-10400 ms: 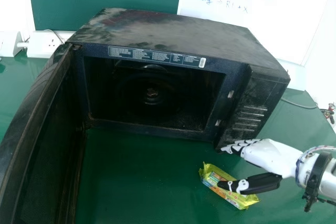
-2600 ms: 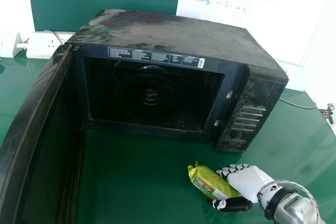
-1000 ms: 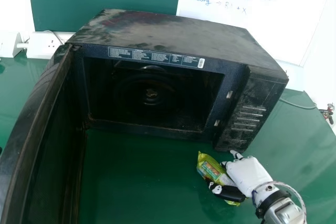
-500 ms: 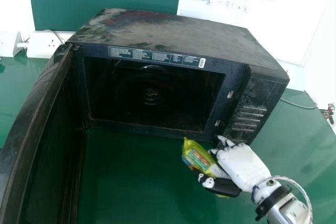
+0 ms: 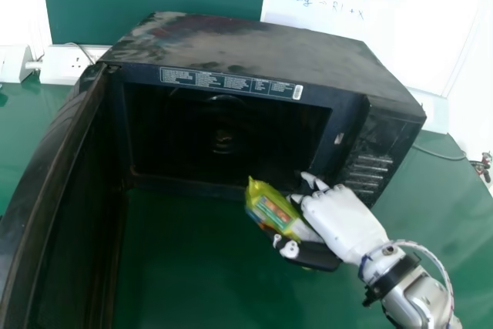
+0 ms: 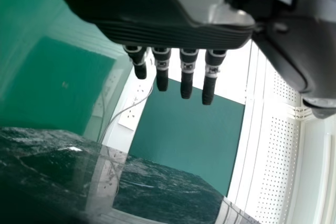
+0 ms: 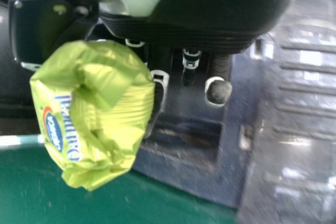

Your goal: Put biscuit inside oven

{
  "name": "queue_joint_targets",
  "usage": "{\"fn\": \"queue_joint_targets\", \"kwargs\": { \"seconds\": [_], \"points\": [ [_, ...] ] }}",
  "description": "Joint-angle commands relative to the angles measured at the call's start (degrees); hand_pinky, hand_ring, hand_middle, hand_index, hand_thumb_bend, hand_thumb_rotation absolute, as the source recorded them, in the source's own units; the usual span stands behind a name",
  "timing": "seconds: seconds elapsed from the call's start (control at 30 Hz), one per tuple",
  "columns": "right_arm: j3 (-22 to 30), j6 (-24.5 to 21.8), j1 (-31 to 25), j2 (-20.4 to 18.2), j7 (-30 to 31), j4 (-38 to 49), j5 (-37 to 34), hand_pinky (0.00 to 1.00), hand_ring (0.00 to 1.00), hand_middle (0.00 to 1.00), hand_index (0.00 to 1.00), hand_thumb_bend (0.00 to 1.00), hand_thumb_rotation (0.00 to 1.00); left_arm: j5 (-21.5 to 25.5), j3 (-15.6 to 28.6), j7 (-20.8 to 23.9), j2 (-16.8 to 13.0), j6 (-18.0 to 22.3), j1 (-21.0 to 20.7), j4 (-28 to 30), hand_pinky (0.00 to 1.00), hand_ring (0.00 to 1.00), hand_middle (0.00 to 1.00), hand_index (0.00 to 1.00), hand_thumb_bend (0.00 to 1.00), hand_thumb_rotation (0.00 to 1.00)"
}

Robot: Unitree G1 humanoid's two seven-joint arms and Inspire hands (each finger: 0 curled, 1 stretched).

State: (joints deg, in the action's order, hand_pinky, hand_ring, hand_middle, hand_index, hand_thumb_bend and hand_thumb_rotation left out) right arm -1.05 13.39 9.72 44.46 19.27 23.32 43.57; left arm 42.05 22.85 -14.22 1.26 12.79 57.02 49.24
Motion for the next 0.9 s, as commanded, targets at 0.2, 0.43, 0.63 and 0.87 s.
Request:
{"fn": "queue_joint_targets", "kwargs": {
  "seconds": [0.2, 0.43, 0.63, 0.87],
  "points": [
    [-2.9, -0.7, 6.3, -3.7, 1.9, -0.9, -1.7, 0.00, 0.00, 0.00, 0.12, 0.00, 0.00, 2.9, -0.4, -0.3, -0.4, -1.3, 0.2, 0.3, 0.95, 0.86, 0.92, 0.89, 0.98, 1.00],
    [-6.0, -0.1, 12.3, -7.5, 0.8, -4.7, -1.3, 0.00, 0.00, 0.00, 0.12, 0.00, 0.00, 3.5, -0.5, -1.1, -0.2, -1.2, 0.1, -0.2, 0.84, 0.84, 0.91, 0.87, 0.96, 1.00],
    [-9.9, -1.7, 18.0, -11.9, 1.0, -9.6, 0.3, 0.00, 0.00, 0.00, 0.12, 0.00, 0.00, 2.4, -0.1, -2.9, 0.2, 0.2, -0.2, -1.3, 0.86, 0.88, 0.90, 0.87, 0.95, 1.00],
    [-13.7, -3.2, 26.3, -16.3, -0.2, -19.7, 2.2, 0.02, 0.00, 0.00, 0.44, 0.44, 0.03, 3.2, -0.2, -2.6, 0.4, -0.8, 0.7, -0.5, 0.84, 0.83, 0.87, 0.86, 0.90, 1.00]
  ]
}}
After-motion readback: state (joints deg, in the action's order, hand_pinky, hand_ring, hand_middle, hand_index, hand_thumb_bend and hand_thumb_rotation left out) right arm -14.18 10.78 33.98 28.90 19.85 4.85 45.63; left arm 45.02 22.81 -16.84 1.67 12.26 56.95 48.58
